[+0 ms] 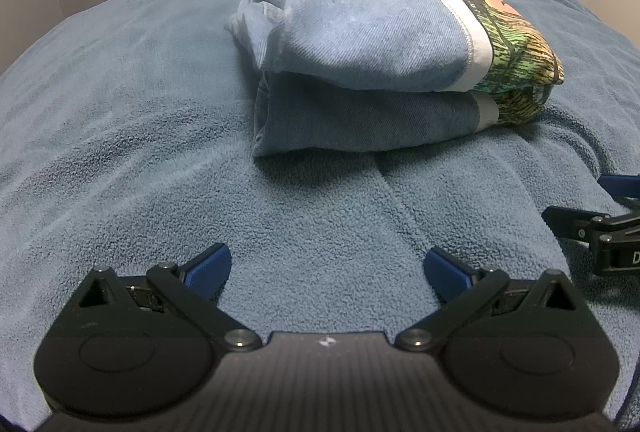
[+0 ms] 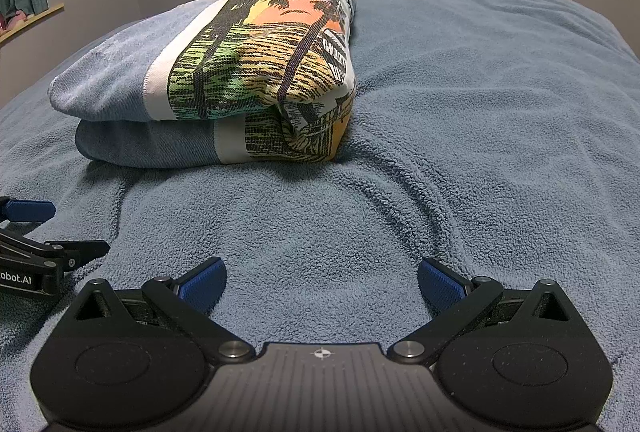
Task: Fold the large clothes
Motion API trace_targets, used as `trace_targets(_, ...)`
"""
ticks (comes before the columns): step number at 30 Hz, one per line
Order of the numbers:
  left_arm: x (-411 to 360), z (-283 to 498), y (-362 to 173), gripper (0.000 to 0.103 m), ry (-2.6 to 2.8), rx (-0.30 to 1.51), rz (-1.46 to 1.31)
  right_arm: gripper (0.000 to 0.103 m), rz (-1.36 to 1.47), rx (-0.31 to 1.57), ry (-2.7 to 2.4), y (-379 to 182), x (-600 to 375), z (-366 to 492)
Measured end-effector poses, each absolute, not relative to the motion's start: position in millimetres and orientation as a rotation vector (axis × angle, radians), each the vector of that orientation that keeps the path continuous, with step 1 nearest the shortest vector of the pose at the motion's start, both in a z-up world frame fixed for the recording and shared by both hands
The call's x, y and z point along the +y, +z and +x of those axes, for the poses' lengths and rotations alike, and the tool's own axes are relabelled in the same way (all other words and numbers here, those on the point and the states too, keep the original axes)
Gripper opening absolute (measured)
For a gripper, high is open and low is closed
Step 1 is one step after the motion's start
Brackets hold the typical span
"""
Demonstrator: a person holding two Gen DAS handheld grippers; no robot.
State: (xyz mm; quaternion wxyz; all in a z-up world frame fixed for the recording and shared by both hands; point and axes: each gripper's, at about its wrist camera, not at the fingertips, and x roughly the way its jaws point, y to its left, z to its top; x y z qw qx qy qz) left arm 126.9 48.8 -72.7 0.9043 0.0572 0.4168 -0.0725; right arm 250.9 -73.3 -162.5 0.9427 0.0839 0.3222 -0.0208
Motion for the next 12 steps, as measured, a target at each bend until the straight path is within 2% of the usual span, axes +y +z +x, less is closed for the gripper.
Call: trace_targets(12, 50.6, 127.0, -73.3, 0.103, -0.156, 0.850, 0.115, 0.103, 0.172, 0.658, -0.042, -163.1, -73.7, 251.2)
